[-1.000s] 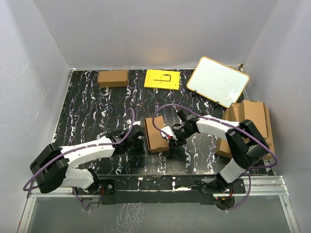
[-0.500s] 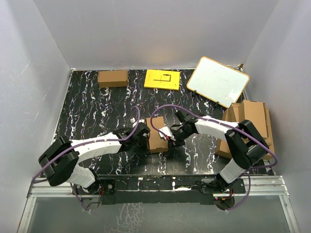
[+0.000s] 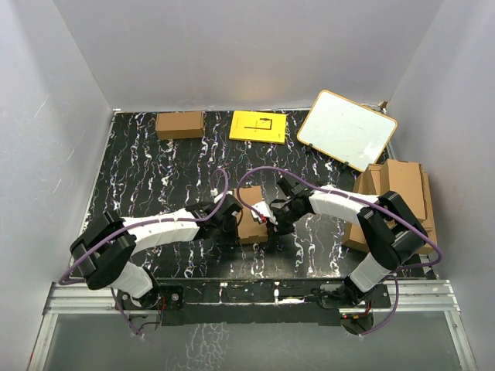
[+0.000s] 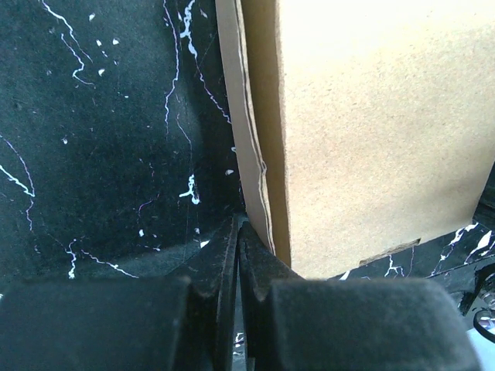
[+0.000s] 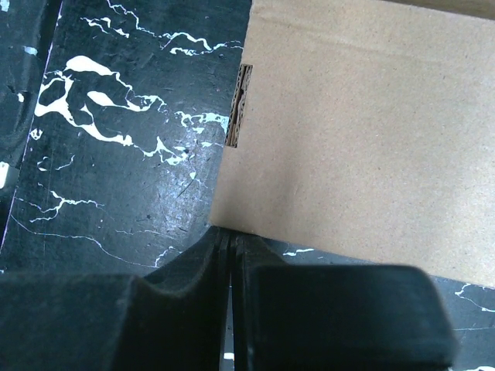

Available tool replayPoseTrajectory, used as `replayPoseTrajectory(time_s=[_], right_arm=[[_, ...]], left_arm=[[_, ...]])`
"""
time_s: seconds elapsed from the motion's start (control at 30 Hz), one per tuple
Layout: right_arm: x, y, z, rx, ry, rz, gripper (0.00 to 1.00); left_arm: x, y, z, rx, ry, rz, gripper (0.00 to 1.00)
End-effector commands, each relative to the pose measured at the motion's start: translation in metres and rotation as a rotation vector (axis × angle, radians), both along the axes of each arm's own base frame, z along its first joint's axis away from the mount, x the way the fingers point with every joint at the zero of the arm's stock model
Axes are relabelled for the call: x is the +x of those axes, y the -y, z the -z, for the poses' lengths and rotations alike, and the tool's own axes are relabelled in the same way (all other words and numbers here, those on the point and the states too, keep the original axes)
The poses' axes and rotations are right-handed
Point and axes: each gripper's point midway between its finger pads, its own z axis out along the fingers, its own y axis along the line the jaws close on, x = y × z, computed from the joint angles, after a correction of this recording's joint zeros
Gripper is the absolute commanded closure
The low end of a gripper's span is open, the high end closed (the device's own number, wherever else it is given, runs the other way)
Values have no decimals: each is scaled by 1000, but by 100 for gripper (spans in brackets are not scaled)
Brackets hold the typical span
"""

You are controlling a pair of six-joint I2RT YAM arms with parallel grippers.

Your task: Fold the paper box

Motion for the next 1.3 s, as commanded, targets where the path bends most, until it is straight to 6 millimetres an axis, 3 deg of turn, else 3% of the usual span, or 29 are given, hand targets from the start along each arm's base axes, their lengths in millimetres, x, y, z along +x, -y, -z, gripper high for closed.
replayPoseTrajectory(time_s=[0.0, 0.27, 0.4, 0.53, 0.9, 1.27], right_arm=[[5, -32, -31, 156, 47, -65, 92], [27, -8, -36, 144, 110, -18, 91], [27, -6, -33, 141, 109, -14, 91], [25, -7, -30, 140, 92, -15, 91], [7, -26, -44, 173, 53, -47, 92], [-2, -41, -51, 184, 26, -50, 92]], left_arm=[[10, 36, -34, -175, 45, 7, 100], [-4, -17, -29, -97, 80, -56, 100], [-6, -29, -30, -117, 93, -78, 100], [-4, -25, -32, -135, 88, -76, 100], [3, 17, -50, -270, 68, -13, 100], [6, 30, -49, -305, 49, -10, 100]])
